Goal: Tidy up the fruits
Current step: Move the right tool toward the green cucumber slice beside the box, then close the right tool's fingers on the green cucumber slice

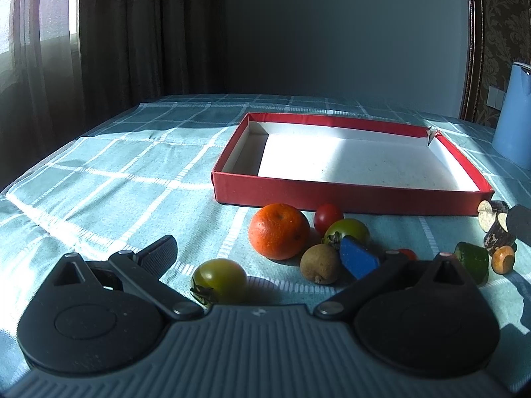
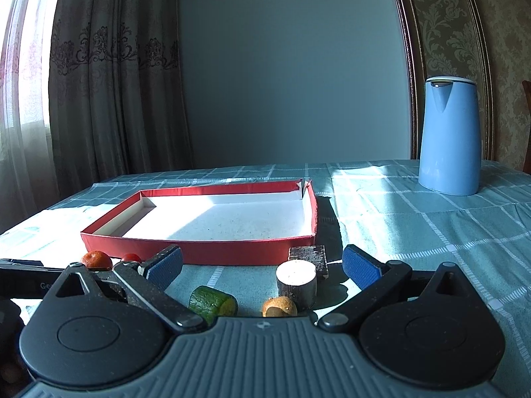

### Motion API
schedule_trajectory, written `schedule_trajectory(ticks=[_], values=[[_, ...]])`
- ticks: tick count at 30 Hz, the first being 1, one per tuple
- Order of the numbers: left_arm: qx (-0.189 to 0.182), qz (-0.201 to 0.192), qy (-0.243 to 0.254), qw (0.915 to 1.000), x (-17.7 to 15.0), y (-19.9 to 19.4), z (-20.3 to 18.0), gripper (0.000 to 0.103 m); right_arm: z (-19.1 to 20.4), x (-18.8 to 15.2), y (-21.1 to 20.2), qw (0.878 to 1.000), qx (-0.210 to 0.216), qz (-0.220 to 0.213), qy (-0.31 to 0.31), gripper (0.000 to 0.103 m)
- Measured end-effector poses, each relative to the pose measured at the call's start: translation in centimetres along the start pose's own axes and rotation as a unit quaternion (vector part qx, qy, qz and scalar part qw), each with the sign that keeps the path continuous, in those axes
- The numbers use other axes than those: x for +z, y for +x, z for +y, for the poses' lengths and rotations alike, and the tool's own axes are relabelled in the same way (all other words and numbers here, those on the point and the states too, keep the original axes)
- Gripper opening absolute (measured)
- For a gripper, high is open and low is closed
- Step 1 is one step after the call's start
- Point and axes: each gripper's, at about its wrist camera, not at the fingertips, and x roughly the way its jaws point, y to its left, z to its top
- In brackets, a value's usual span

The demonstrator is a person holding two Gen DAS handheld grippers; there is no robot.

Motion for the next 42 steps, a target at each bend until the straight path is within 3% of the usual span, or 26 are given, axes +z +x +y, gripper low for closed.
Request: schedule_trajectory(ticks=[17, 23, 29, 42], values=[[0.001, -0.004, -0.005, 1.0000, 0.0, 0.0, 0.3, 0.103, -0.3, 0.1, 0.2, 1.000, 0.002, 0.006, 0.011, 0.103], [0.001, -0.003, -0.005, 1.0000, -0.1, 0.0, 0.2, 0.103, -2.4, 0.0, 0.1, 0.997, 0.040, 0.031, 0.056, 0.103], [0.000, -0.004, -0.008, 1.0000, -0.1, 0.0, 0.2, 0.103, -4.6, -0.5, -0.8, 0.995, 0.038, 0.066, 0.068, 0.103], [0.000, -0.004, -0.008, 1.0000, -0.2, 0.0, 0.2, 0.103, -5.3, -0.6, -2.3, 0.996, 0.073, 0.055, -0.005, 0.103]])
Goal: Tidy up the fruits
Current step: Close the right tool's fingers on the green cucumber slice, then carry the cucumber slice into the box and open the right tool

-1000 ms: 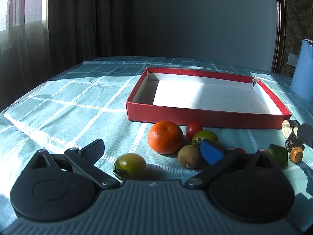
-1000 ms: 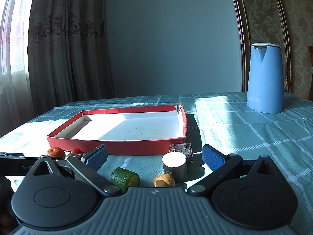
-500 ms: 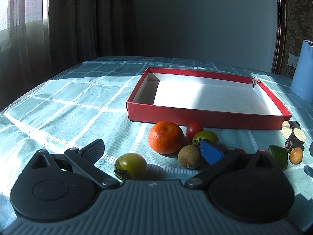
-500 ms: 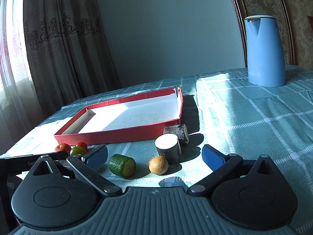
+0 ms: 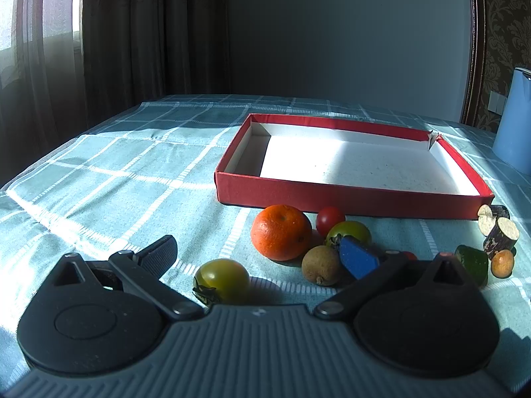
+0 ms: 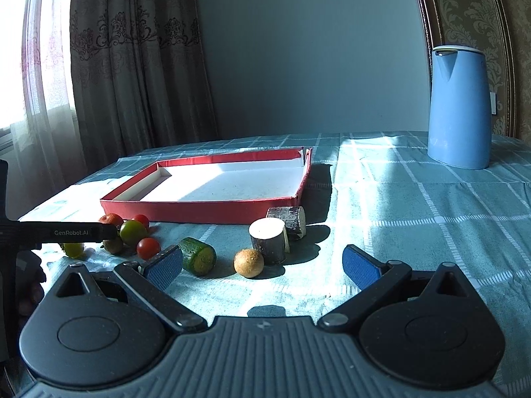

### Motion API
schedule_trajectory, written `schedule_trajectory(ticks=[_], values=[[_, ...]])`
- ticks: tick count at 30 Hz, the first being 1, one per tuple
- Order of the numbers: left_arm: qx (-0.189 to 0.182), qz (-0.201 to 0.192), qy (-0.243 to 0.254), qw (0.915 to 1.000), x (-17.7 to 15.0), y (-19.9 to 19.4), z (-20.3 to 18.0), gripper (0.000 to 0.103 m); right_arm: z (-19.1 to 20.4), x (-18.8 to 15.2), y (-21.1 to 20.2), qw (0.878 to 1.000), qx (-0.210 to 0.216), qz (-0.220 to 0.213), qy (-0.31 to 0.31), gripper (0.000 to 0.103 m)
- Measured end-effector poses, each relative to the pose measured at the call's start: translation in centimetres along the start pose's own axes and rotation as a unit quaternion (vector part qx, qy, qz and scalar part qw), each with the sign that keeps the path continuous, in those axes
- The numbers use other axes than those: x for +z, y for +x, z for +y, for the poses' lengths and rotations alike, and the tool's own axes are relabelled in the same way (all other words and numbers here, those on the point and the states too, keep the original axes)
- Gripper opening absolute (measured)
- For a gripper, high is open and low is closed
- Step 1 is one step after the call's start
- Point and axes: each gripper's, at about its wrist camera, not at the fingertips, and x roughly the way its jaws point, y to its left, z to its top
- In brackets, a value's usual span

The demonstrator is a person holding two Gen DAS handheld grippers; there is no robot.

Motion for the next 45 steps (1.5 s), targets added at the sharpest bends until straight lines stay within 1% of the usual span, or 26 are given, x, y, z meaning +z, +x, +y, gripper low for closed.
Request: schedule_trajectory(ticks=[4, 6, 9, 12, 14, 16, 18, 24, 25, 27, 29, 30, 31, 32, 33, 34, 38, 39, 41, 43, 45], values=[[0.000, 0.000, 0.000, 1.0000, 0.0, 0.0, 0.0, 0.103, 0.6, 0.0, -0.2, 1.000, 0.016, -0.007, -0.017, 0.102], [0.000, 0.000, 0.000, 1.0000, 0.0, 0.0, 0.0, 0.103, 0.7, 0.3, -0.1, 1.000, 0.022, -0.005, -0.022, 0.098], [-0.001, 0.000, 0.000, 1.0000, 0.0, 0.0, 0.0, 0.103, 0.8, 0.5, 0.0, 0.999, 0.025, -0.003, -0.024, 0.095], [0.000, 0.001, 0.001, 1.0000, -0.1, -0.1, 0.0, 0.103, 1.4, 0.5, 0.2, 0.998, 0.038, 0.004, -0.040, 0.086], [-0.001, 0.002, 0.001, 1.0000, -0.1, -0.1, 0.0, 0.103, 2.3, 0.5, 0.5, 0.997, 0.047, 0.012, -0.057, 0.072], [0.000, 0.001, 0.001, 1.0000, -0.1, -0.1, 0.0, 0.103, 3.1, 0.6, 0.8, 0.996, 0.056, 0.016, -0.074, 0.071], [0.000, 0.001, 0.000, 1.0000, -0.1, -0.1, 0.0, 0.103, 4.0, 0.9, 1.5, 0.993, 0.065, 0.020, -0.091, 0.065], [-0.001, 0.002, -0.001, 1.0000, -0.1, -0.1, 0.0, 0.103, 5.5, 1.4, 4.4, 0.989, 0.073, 0.044, -0.118, 0.064], [-0.001, 0.002, -0.001, 1.0000, -0.1, -0.1, 0.0, 0.103, 5.7, 1.3, 5.0, 0.989, 0.070, 0.051, -0.121, 0.061], [-0.001, 0.002, -0.001, 1.0000, -0.1, -0.1, 0.0, 0.103, 5.6, 1.2, 6.0, 0.989, 0.062, 0.066, -0.121, 0.061], [-0.001, 0.002, -0.001, 1.0000, -0.1, -0.1, 0.0, 0.103, 5.3, 1.2, 6.6, 0.988, 0.067, 0.081, -0.115, 0.055], [-0.001, 0.002, -0.001, 1.0000, -0.1, -0.1, 0.0, 0.103, 5.2, 1.1, 6.8, 0.988, 0.067, 0.084, -0.113, 0.054], [-0.001, 0.002, -0.001, 1.0000, -0.1, -0.1, 0.0, 0.103, 5.1, 1.1, 7.0, 0.988, 0.067, 0.087, -0.112, 0.051], [-0.001, 0.002, -0.002, 1.0000, -0.1, -0.1, 0.0, 0.103, 5.1, 1.1, 7.1, 0.987, 0.068, 0.090, -0.111, 0.042], [0.000, 0.002, -0.002, 1.0000, -0.1, -0.1, 0.0, 0.103, 5.1, 1.1, 7.4, 0.987, 0.071, 0.097, -0.110, 0.037], [0.000, 0.002, -0.002, 1.0000, -0.1, -0.1, 0.0, 0.103, 5.0, 1.1, 7.4, 0.987, 0.071, 0.099, -0.109, 0.036], [-0.001, 0.002, -0.001, 1.0000, -0.1, -0.1, 0.0, 0.103, 5.0, 1.0, 7.3, 0.987, 0.072, 0.093, -0.108, 0.035], [-0.001, 0.002, -0.002, 1.0000, -0.1, -0.1, 0.0, 0.103, 4.9, 1.1, 7.1, 0.988, 0.074, 0.086, -0.101, 0.035], [-0.001, 0.003, -0.001, 1.0000, -0.1, -0.1, -0.1, 0.103, 4.5, 1.9, 6.4, 0.991, 0.077, 0.063, -0.087, 0.035], [-0.001, 0.003, -0.001, 1.0000, -0.1, -0.1, -0.1, 0.103, 3.8, 3.4, 5.9, 0.995, 0.070, 0.031, -0.070, 0.035], [0.000, 0.003, -0.001, 1.0000, -0.1, -0.1, -0.1, 0.103, 3.0, 5.1, 6.1, 0.996, 0.060, 0.014, -0.059, 0.035]])
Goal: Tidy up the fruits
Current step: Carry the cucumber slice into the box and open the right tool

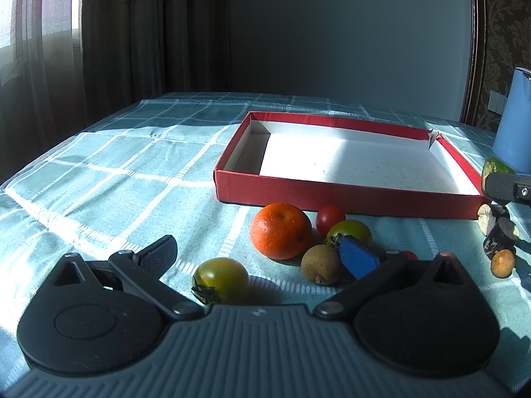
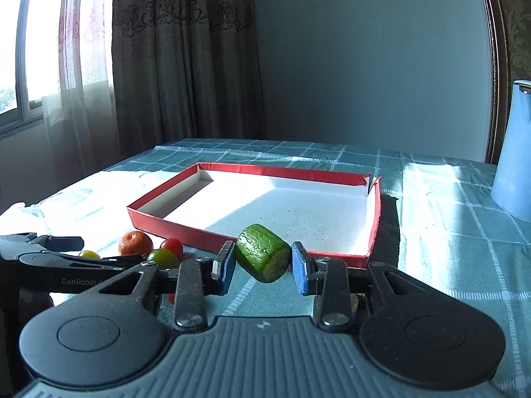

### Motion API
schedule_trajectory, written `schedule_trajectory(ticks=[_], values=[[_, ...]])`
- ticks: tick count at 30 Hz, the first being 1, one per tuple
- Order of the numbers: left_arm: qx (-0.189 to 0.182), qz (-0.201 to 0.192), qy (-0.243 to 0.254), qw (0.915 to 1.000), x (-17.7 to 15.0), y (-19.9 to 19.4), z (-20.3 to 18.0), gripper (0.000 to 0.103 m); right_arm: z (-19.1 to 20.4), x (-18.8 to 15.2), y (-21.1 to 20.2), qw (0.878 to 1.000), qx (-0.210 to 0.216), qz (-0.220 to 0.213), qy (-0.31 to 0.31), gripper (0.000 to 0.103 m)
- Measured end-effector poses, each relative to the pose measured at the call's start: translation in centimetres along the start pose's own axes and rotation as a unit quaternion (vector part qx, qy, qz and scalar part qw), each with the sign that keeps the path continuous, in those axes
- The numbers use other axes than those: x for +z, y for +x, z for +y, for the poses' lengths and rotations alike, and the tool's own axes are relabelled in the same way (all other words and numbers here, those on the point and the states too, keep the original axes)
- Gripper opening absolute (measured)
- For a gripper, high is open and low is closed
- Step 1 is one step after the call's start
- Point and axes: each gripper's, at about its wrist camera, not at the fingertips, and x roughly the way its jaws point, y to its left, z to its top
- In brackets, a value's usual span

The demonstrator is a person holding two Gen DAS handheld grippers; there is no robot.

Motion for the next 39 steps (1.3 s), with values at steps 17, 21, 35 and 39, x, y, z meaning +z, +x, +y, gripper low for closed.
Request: schedule_trajectory(ticks=[17, 21, 35, 39], values=[[0.000, 0.000, -0.001, 1.0000, 0.0, 0.0, 0.1, 0.103, -3.1, 0.7, 7.4, 0.993, -0.102, 0.058, -0.025, 0.039], [-0.002, -0.002, -0.008, 1.0000, 0.0, -0.1, 0.4, 0.103, -3.5, 0.9, 6.0, 0.993, -0.106, 0.044, -0.003, 0.049], [-0.060, -0.090, -0.010, 0.9941, -1.8, -4.3, 3.9, 0.103, -6.1, -3.7, -3.7, 0.989, -0.071, -0.075, 0.104, 0.079], [-0.069, -0.093, 0.002, 0.9932, -1.0, -5.0, 4.4, 0.103, -6.2, -3.7, -3.5, 0.990, -0.059, -0.073, 0.109, 0.079]])
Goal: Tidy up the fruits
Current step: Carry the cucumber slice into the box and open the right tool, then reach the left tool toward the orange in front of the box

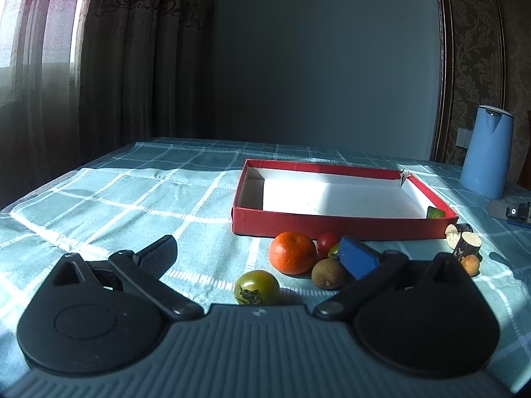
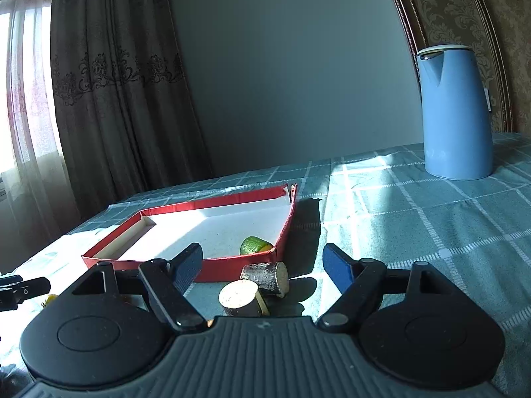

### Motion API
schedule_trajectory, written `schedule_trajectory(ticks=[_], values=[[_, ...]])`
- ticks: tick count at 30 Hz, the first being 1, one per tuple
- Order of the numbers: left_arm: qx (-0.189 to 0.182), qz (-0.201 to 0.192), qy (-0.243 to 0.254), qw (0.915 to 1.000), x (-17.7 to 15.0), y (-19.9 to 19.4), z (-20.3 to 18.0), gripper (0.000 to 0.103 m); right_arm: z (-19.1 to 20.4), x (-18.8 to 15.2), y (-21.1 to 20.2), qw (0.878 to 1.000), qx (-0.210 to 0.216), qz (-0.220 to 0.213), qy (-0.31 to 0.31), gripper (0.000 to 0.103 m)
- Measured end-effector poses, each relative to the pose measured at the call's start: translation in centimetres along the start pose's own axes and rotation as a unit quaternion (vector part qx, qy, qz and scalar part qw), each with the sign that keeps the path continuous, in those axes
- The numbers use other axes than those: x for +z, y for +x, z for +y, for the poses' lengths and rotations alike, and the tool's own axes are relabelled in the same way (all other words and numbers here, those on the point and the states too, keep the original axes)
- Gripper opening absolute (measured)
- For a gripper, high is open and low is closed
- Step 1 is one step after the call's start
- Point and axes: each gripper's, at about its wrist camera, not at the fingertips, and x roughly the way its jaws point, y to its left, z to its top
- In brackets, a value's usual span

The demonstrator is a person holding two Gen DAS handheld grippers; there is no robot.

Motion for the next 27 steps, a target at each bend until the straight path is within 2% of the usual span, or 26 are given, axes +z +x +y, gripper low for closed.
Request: schedule_trajectory(ticks=[5, 6, 11, 13, 16, 24, 27], values=[[-0.005, -0.007, 0.074, 0.9972, -0.2, -0.4, -0.8, 0.103, -0.1, -0.2, -0.3, 1.000, 0.003, -0.006, 0.002, 0.080], [-0.004, -0.005, 0.075, 0.9971, 0.1, -0.2, -0.7, 0.103, -0.1, -0.2, -0.3, 1.000, 0.004, -0.007, 0.004, 0.080], [-0.009, 0.076, 0.039, 0.9963, 3.3, 3.3, 0.0, 0.101, 0.1, -0.2, -0.2, 1.000, 0.005, -0.003, -0.001, 0.080], [-0.034, 0.139, 0.009, 0.9896, 4.2, 5.8, 0.3, 0.101, 0.0, -0.2, -0.2, 1.000, 0.003, -0.003, 0.001, 0.080], [-0.034, 0.177, -0.020, 0.9833, 4.7, 7.9, 0.3, 0.099, -0.1, -0.2, -0.1, 1.000, 0.002, -0.002, 0.004, 0.080], [-0.035, 0.229, -0.048, 0.9716, 4.6, 10.7, -0.5, 0.097, 0.0, -0.3, -0.1, 1.000, 0.003, -0.003, -0.001, 0.082], [-0.044, 0.230, -0.057, 0.9706, 4.9, 10.8, -0.6, 0.085, 0.0, -0.3, 0.0, 1.000, 0.002, -0.001, 0.000, 0.085]])
